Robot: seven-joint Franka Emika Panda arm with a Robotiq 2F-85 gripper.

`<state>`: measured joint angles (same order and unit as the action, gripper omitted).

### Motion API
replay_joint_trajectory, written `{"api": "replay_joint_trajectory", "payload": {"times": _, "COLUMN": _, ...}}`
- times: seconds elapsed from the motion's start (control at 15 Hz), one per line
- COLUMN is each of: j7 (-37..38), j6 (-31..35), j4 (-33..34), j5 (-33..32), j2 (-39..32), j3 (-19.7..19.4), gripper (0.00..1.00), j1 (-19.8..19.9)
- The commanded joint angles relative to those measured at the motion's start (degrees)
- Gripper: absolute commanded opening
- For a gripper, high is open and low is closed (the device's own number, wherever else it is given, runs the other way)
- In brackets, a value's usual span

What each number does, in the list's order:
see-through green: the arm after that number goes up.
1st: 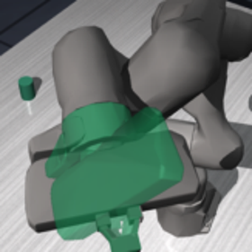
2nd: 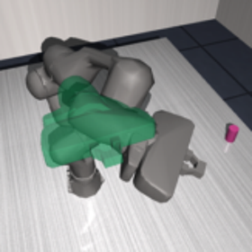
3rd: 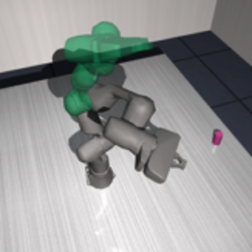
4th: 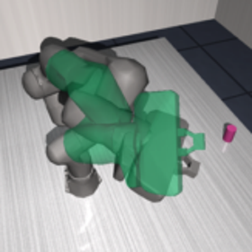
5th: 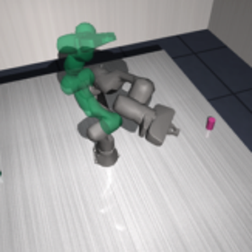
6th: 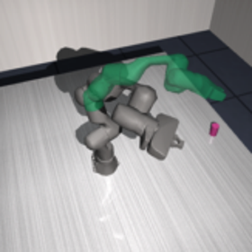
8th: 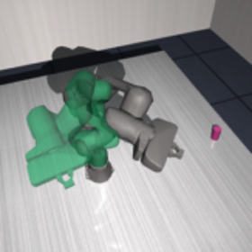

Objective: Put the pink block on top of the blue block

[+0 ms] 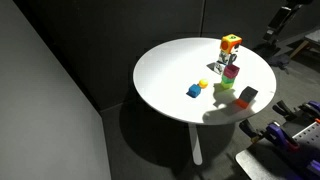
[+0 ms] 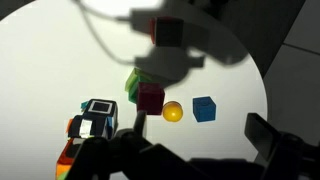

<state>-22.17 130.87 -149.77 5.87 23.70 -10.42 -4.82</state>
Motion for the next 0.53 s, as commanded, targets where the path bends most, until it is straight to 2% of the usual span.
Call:
{"api": "replay_joint_trajectory", "payload": {"times": 0.0, "j7": -0.33, "j6": -0.18, "j4": 0.09, "j5": 0.48, "j2": -0.05, "j3": 0.95, "gripper": 1.0, "j1": 0.95}}
{"api": "replay_joint_trajectory", "payload": {"times": 0.47, "j7": 1.72, "j6": 0.37, "j4": 1.47, "j5": -0.57, "j2": -1.04, "j3": 2.08, "gripper": 1.0, "j1": 1.64}}
